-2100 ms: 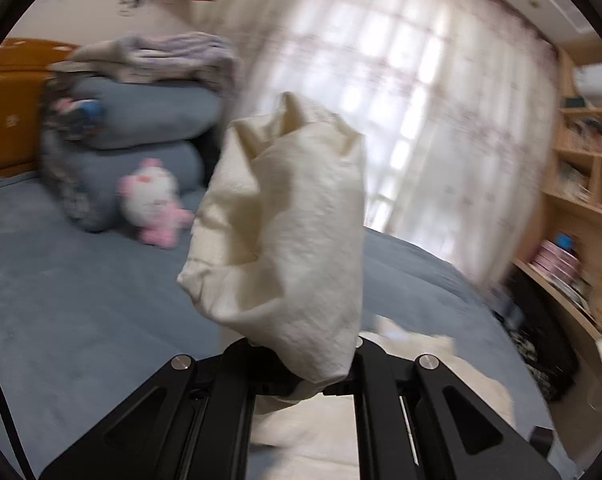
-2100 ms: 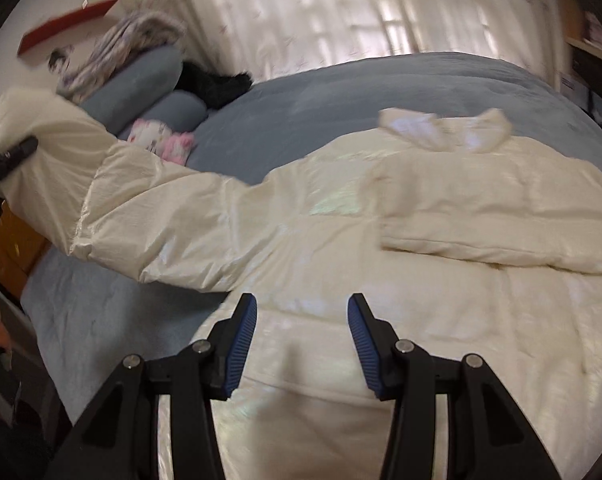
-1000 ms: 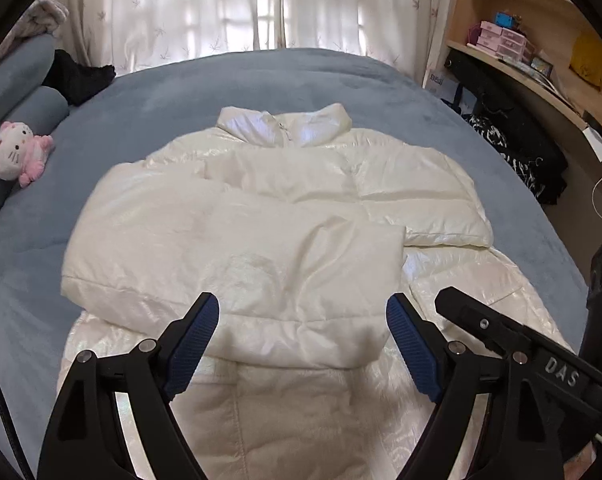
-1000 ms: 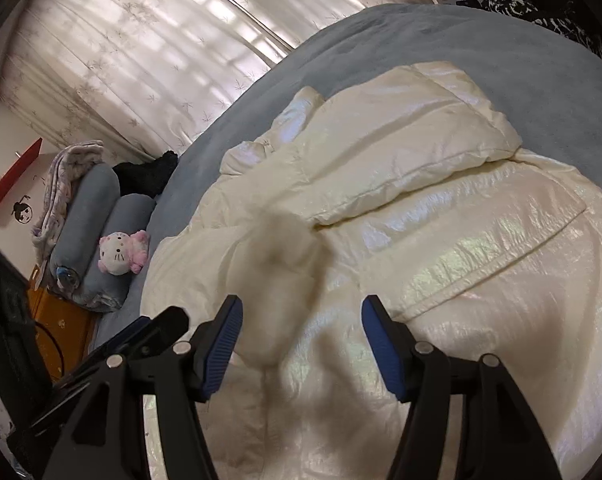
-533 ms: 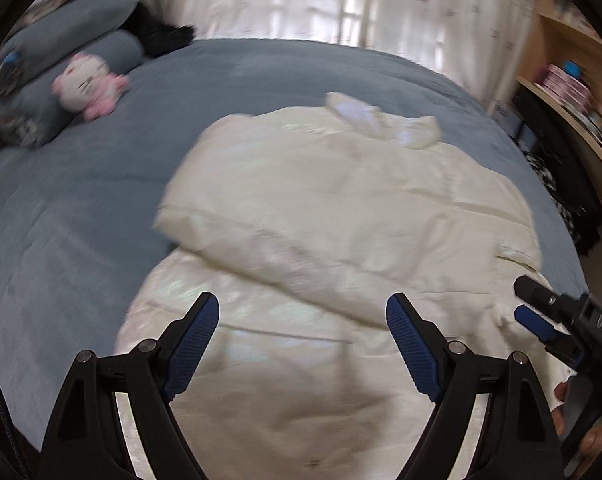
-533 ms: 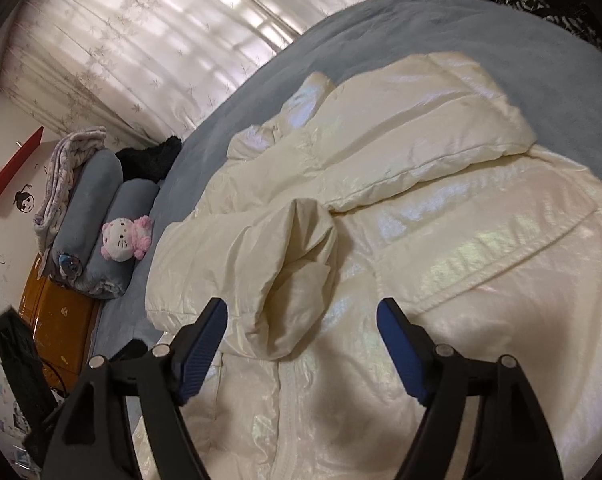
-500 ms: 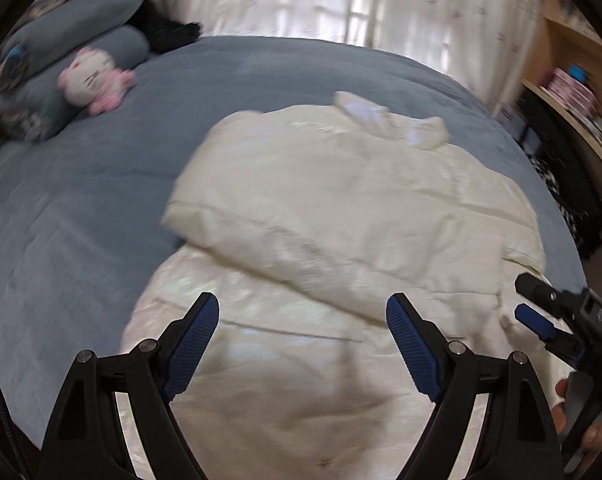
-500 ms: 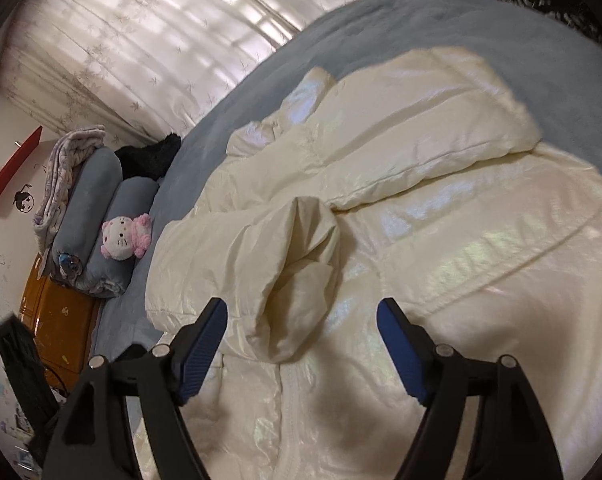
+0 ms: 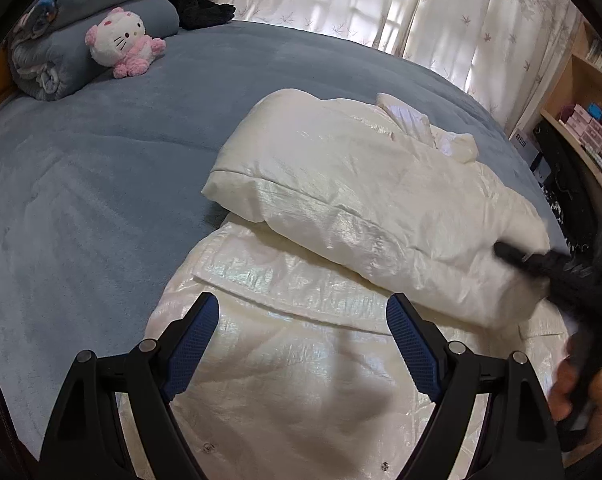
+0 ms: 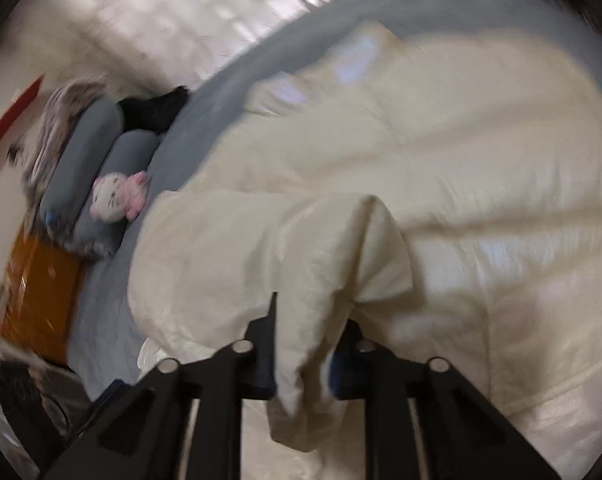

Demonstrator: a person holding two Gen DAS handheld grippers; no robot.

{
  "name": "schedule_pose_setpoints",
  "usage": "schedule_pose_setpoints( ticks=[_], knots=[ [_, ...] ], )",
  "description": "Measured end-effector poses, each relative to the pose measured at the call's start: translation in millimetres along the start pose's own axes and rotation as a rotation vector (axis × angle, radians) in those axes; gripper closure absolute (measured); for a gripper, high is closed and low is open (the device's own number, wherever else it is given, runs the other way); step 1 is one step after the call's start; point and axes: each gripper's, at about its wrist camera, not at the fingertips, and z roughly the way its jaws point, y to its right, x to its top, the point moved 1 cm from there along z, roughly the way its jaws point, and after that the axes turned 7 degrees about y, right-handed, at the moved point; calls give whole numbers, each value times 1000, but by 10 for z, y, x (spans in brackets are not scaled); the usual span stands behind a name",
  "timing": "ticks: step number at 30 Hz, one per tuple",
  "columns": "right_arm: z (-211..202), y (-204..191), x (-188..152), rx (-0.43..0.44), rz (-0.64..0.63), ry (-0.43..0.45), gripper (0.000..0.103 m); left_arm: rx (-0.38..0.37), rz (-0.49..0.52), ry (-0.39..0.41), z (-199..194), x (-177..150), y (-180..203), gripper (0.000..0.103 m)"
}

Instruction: Fold large clothes

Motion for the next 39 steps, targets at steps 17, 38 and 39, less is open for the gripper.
schedule_pose_setpoints(
  ticks=[17, 38, 39],
  knots=[
    [224, 562, 1012, -250, -81, 81, 83, 21, 8, 50, 144, 231, -89, 19],
    [204, -42, 962, -158, -215, 163, 52, 13, 211, 207, 366, 1401, 841, 19],
    [316, -94, 959, -161, -220, 167, 52, 14, 207, 223, 494, 1451, 901, 19]
  ],
)
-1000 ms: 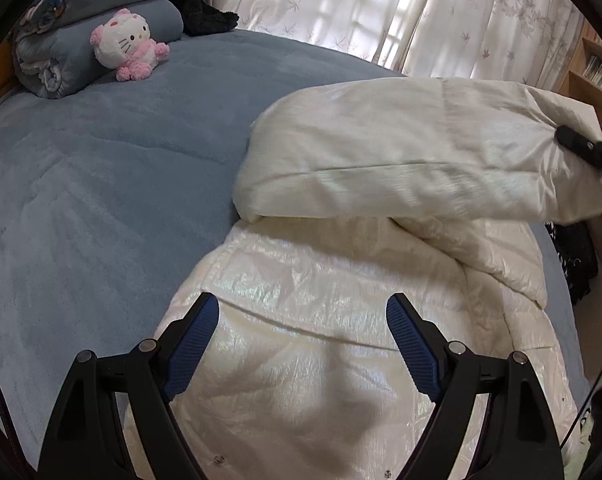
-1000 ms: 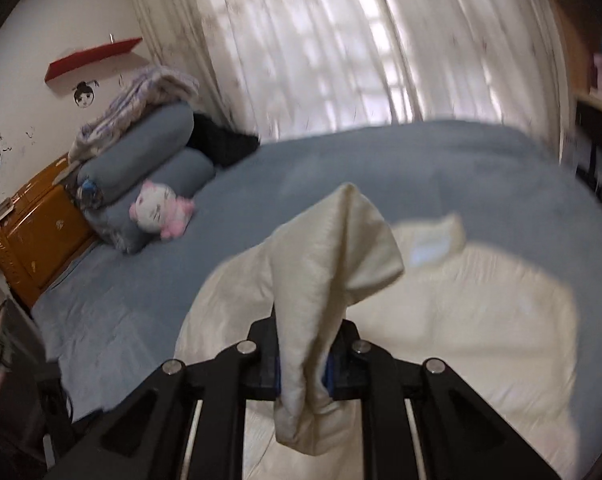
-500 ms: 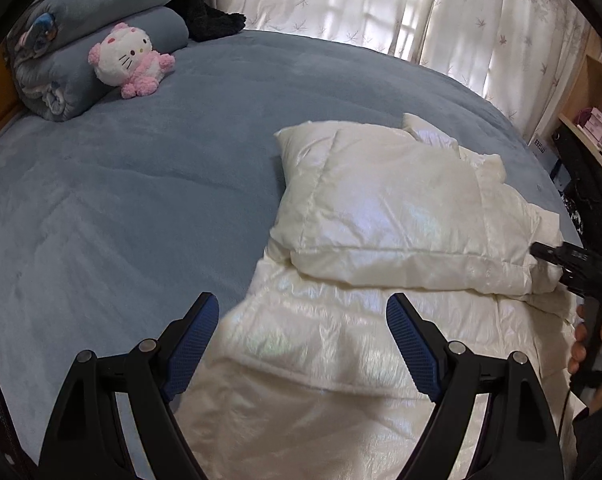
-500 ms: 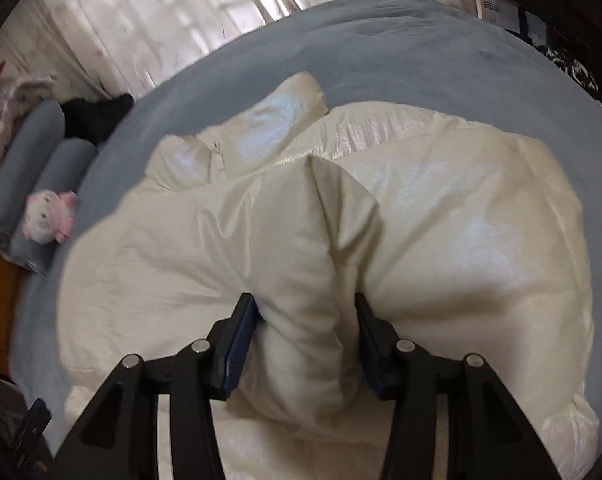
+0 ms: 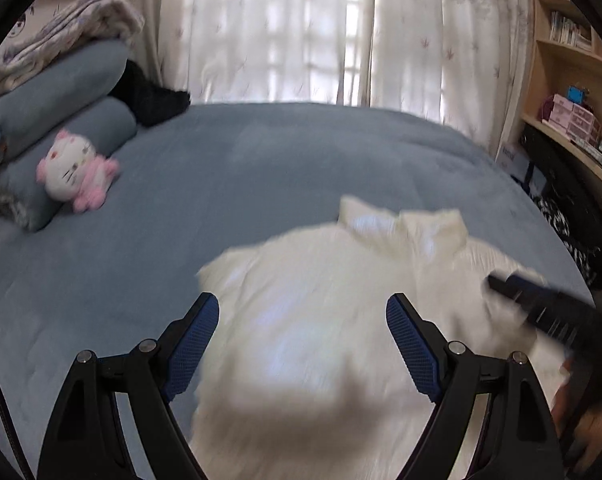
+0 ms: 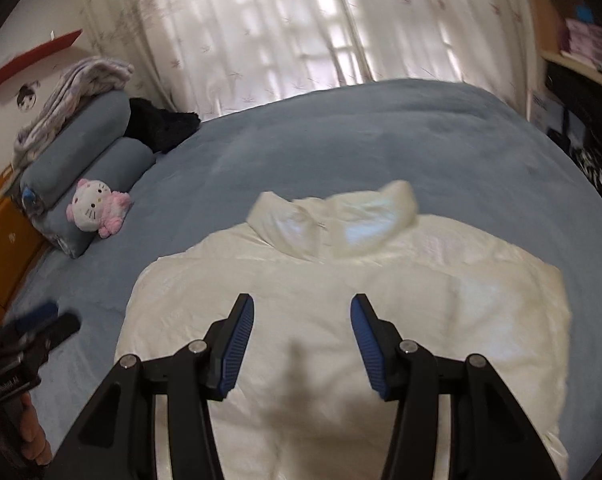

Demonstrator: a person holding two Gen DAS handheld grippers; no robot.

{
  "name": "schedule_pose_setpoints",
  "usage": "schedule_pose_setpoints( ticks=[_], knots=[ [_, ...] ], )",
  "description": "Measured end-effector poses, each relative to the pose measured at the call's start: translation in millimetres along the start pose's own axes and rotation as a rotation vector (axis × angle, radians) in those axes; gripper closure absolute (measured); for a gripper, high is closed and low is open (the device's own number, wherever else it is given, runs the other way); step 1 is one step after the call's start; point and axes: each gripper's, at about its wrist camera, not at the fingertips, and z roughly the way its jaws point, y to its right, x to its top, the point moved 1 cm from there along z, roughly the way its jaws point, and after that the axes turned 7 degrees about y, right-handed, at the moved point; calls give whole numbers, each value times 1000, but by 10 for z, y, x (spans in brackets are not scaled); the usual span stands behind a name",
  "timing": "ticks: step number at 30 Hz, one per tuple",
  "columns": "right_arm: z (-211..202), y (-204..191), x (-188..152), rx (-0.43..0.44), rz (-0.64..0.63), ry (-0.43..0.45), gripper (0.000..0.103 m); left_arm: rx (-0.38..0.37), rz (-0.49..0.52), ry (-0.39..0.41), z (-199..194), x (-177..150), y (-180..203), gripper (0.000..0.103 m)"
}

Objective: Fold large clothes
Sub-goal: 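Move both open tools to the jacket hem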

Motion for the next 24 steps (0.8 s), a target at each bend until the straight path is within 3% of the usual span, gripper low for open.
schedule_pose_setpoints(
  ticks=[2, 5, 8, 10, 17, 20, 24],
  knots=[
    [250, -102, -46, -9, -12, 3, 52, 19, -11, 15, 289, 15, 84, 19],
    [621, -161, -132, -79, -79, 10, 52, 74, -32, -40, 811, -68, 120, 19],
    [866, 6, -226, -145, -121, -1, 53, 155, -36, -119, 1299, -246, 28, 19],
    [928, 186, -266, -192, -136, 6, 55, 190, -33, -126, 1462, -334, -63, 18],
    [860, 884, -249, -317, -66, -3, 55, 176, -62, -141, 1663, -395, -327, 14],
    [825, 1106, -255, -266, 34, -26, 54, 175, -38, -154, 1667, -382, -337, 13],
    [667, 1080, -213, -252, 64, -26, 52, 186, -6, -168, 1538, -318, -311, 14]
  ],
)
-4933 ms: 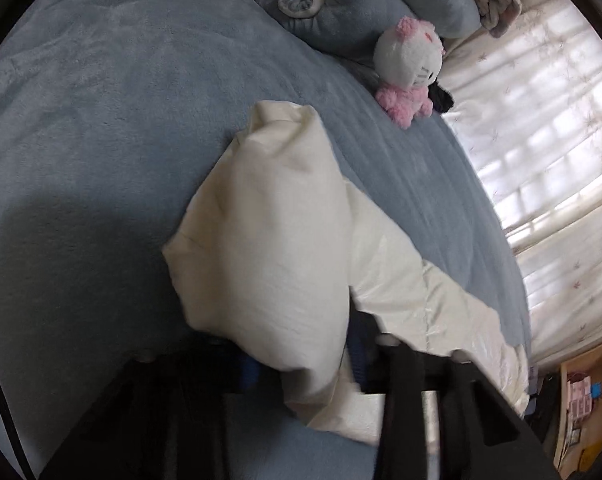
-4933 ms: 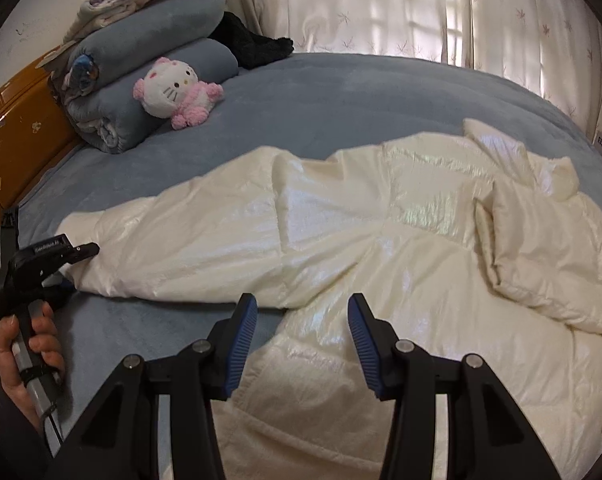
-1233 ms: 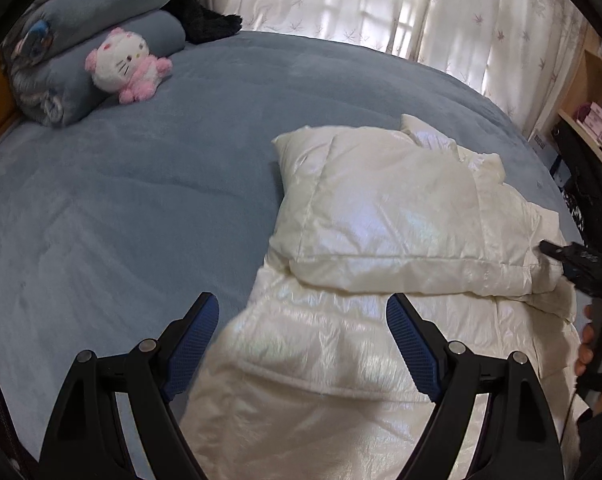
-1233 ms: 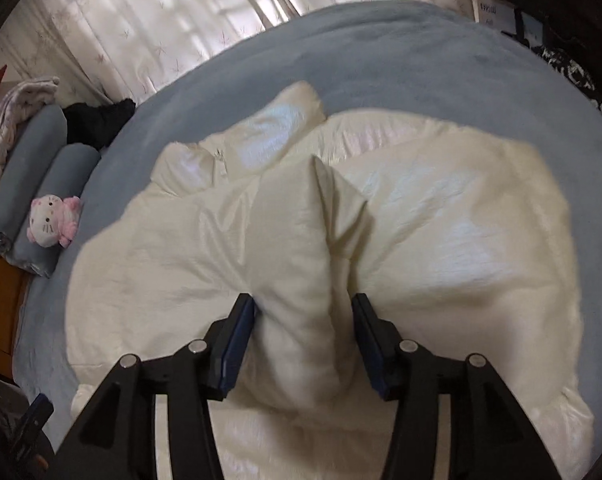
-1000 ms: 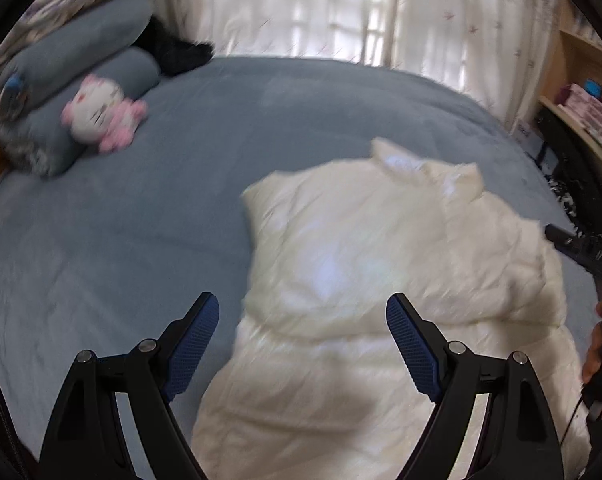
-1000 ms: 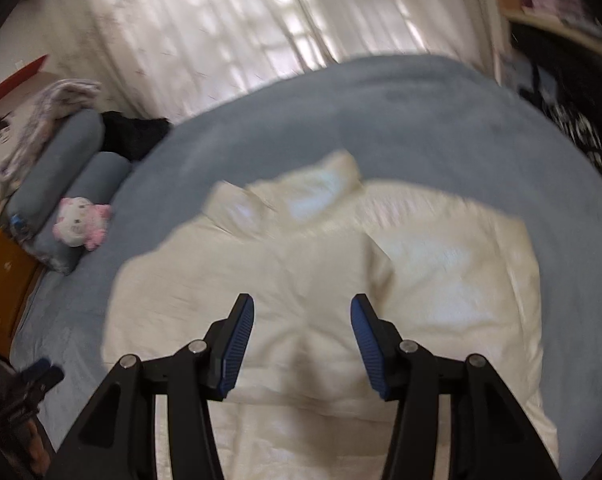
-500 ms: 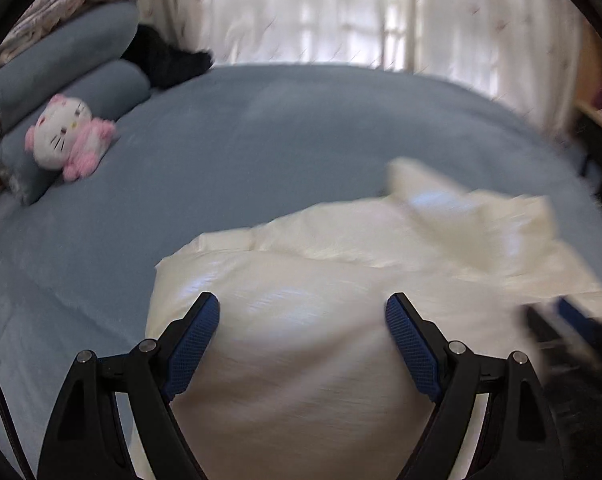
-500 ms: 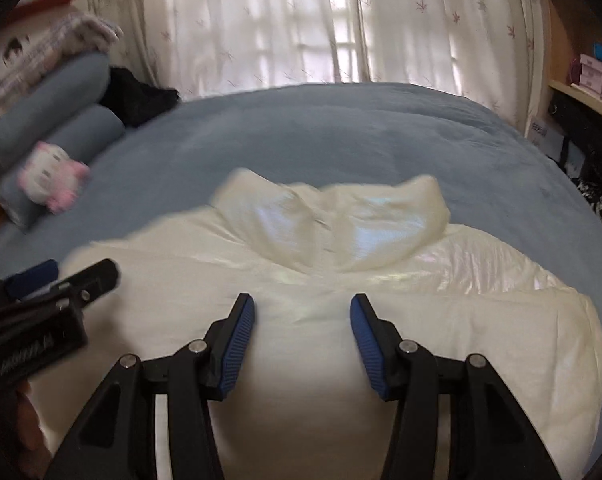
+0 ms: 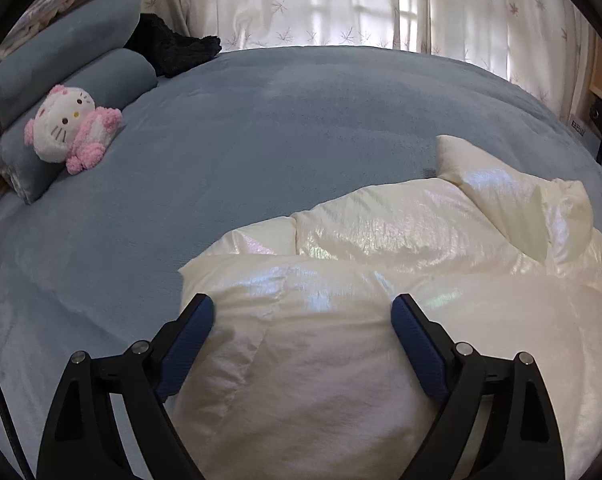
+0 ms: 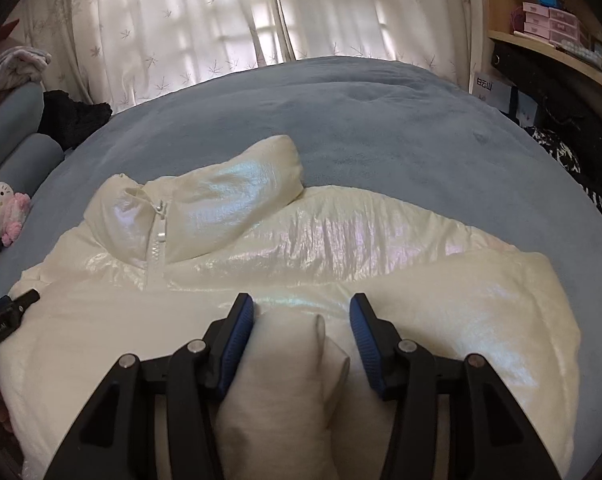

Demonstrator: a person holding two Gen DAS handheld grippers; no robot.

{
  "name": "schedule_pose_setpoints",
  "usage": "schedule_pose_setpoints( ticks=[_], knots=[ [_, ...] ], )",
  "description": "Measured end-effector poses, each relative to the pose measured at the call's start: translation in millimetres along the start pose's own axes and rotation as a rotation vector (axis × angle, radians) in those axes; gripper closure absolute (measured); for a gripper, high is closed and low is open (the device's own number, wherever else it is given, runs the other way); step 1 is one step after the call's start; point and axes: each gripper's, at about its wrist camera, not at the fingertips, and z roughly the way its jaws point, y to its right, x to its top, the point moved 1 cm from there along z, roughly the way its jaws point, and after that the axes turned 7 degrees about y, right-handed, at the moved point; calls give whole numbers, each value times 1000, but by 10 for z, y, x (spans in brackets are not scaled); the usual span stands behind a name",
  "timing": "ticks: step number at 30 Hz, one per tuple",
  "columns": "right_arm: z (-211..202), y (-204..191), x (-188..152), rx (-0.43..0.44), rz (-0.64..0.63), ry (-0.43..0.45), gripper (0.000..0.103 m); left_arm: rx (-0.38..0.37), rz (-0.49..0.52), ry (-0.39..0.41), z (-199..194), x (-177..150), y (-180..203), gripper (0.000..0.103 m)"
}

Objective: Fold large clothes
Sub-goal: 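Move both open tools to the jacket hem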

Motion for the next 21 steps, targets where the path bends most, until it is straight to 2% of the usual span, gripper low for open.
schedule_pose_setpoints(
  ticks=[3, 8, 11, 14, 17, 19, 21],
  knots=[
    [-277, -43, 38, 71, 54, 30, 52, -61, -15, 17, -281, 4, 43, 14],
    [-599, -333, -22, 138, 24, 44, 50, -177, 5, 49, -739, -83, 266, 14],
    [-718, -462, -102, 112, -27, 90, 50, -209, 43, 39, -852, -212, 472, 14],
    [-884, -427, -137, 26, -21, 190, 50, -199, 90, 14, -827, -358, 672, 14],
    [-1035, -362, -133, -3, 5, 265, 50, -174, 98, 0, -732, -462, 770, 14],
    [-1061, -413, -145, 40, -21, 256, 49, -170, 91, 2, -688, -488, 784, 13],
    [-975, -554, -209, 101, -82, 195, 49, -163, 88, 5, -648, -515, 810, 13]
  ],
)
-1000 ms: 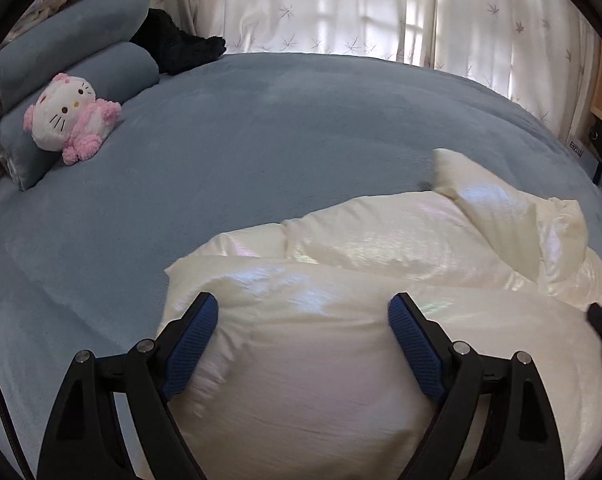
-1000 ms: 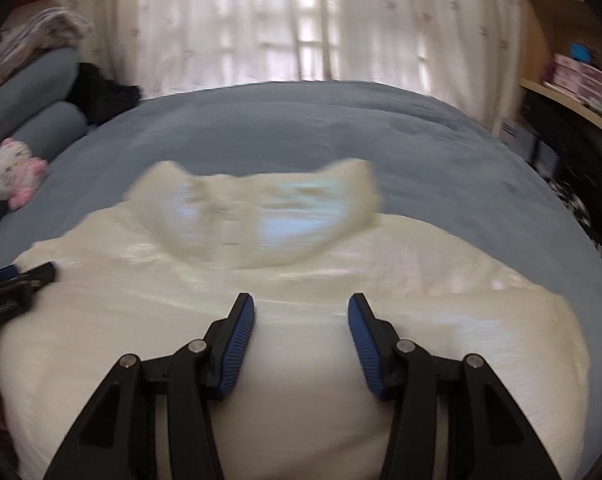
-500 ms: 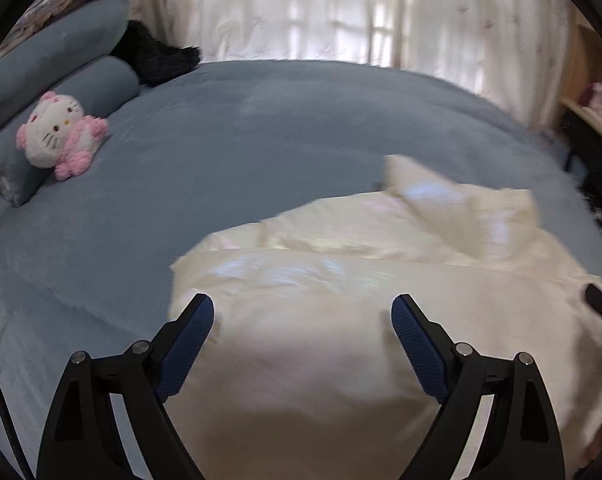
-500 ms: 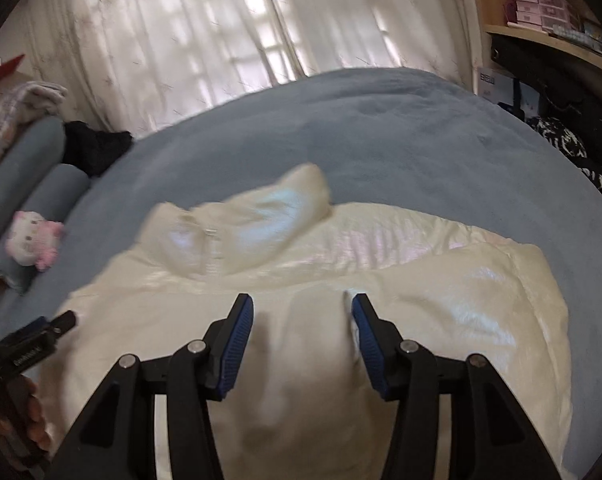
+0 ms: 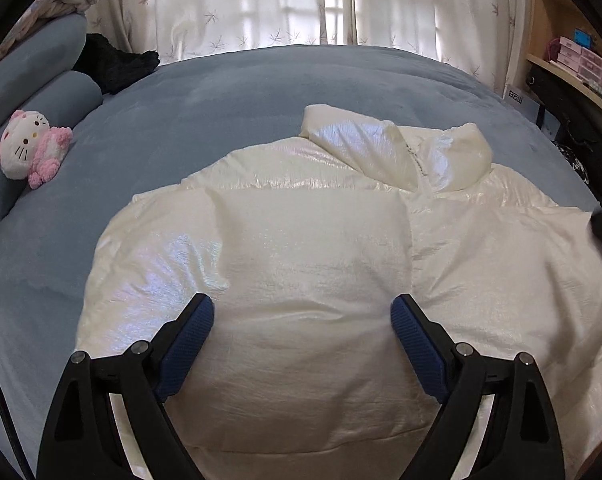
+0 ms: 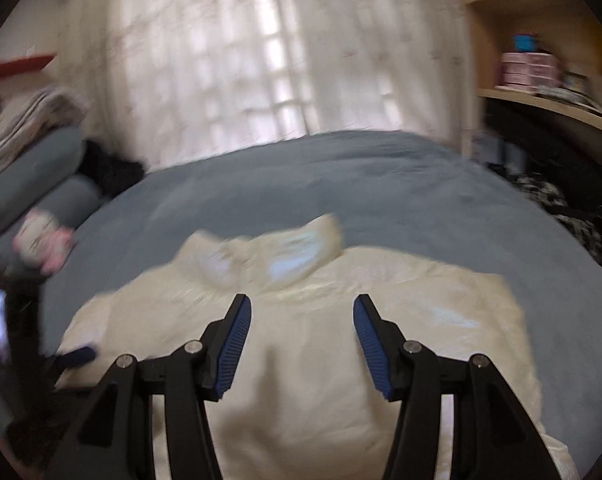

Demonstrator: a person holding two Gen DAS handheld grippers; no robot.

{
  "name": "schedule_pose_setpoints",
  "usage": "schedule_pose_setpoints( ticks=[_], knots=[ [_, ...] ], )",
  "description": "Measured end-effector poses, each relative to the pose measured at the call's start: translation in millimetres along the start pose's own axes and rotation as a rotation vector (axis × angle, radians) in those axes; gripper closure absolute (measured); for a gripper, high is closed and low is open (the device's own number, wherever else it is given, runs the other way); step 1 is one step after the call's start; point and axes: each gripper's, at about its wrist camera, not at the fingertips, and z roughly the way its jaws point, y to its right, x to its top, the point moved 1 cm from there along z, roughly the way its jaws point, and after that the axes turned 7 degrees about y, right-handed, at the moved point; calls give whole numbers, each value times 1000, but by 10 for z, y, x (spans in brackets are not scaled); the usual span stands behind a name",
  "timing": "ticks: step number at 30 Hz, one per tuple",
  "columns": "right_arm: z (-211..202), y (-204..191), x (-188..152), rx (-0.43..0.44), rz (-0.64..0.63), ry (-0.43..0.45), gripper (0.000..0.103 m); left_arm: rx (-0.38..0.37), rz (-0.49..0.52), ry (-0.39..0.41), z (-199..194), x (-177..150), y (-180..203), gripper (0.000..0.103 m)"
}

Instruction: Fold large clothes

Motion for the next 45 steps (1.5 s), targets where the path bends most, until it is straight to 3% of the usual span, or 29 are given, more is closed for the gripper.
schedule_pose_setpoints(
  ticks=[2, 6, 16, 22, 29, 35, 40, 45],
  knots=[
    [168, -88, -134, 45, -28, -80, 49, 4, 3, -1, 33, -22, -4, 11],
    [531, 26, -410, 38, -18, -185, 49, 9, -7, 3, 119, -55, -56, 0],
    [577, 87, -533, 62, -8, -202, 49, 4, -7, 18, 211, -139, -68, 0],
    [534, 15, -511, 41, -42, -236, 49, 28, -1, -28, 119, -132, -81, 0],
    [-97, 72, -399, 73, 64, -242, 49, 50, -16, -67, -503, -255, -236, 1],
    [-779, 204, -379, 98, 150, -216, 49, 81, 23, -46, -1205, -420, -394, 1],
    [-1425, 303, -419, 90, 150, -169, 48, 96, 21, -10, -1754, -542, -551, 1],
    [-1893, 352, -541, 85, 103, -147, 36, 96, -1, 8, -2218, -752, -730, 1]
  ],
)
